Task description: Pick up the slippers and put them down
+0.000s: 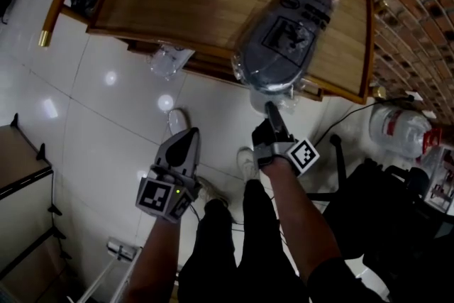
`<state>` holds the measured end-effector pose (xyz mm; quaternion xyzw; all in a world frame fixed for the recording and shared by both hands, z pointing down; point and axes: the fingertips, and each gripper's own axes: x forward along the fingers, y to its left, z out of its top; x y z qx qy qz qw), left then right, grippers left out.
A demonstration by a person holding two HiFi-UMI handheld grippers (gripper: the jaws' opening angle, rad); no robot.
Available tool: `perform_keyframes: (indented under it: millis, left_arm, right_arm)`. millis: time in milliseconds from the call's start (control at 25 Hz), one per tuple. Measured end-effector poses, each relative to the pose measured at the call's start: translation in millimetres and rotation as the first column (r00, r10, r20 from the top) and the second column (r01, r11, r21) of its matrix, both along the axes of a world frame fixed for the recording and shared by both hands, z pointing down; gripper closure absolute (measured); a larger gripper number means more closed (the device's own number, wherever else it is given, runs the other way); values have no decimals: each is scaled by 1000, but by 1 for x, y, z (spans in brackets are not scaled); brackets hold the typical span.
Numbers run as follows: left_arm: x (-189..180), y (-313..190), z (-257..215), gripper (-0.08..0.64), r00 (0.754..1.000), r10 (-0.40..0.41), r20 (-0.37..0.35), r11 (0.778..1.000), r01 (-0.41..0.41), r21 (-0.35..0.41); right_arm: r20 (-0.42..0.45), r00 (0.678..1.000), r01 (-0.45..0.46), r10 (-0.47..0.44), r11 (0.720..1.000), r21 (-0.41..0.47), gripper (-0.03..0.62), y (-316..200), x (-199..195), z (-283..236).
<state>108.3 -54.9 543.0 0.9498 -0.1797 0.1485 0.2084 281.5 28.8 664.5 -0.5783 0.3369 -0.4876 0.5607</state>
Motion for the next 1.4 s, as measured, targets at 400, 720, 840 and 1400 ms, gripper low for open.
perform_keyframes:
  millis: [400,720,840,1400]
  left_arm:
    - [1,22,-5,560,998,20,-55,1000,-21,-11]
    - [-33,42,-3,560,997,66,-47,997,-67,-23]
    - [-59,39,-7,560,998,54,-33,998,-55,-20]
    - [-196,4,-26,560,962,-271,-22,962,272,5]
  right_arm:
    - [-56,998,19,-13,995,97,532,51,-32,-39]
    - [-54,998,44,-39,995,91,531,81,-95,-49]
    - [-53,995,89,-85,993,81,532,81,-127,-50]
    - [-128,858,511,-498,851,121,531,8,-249,-87]
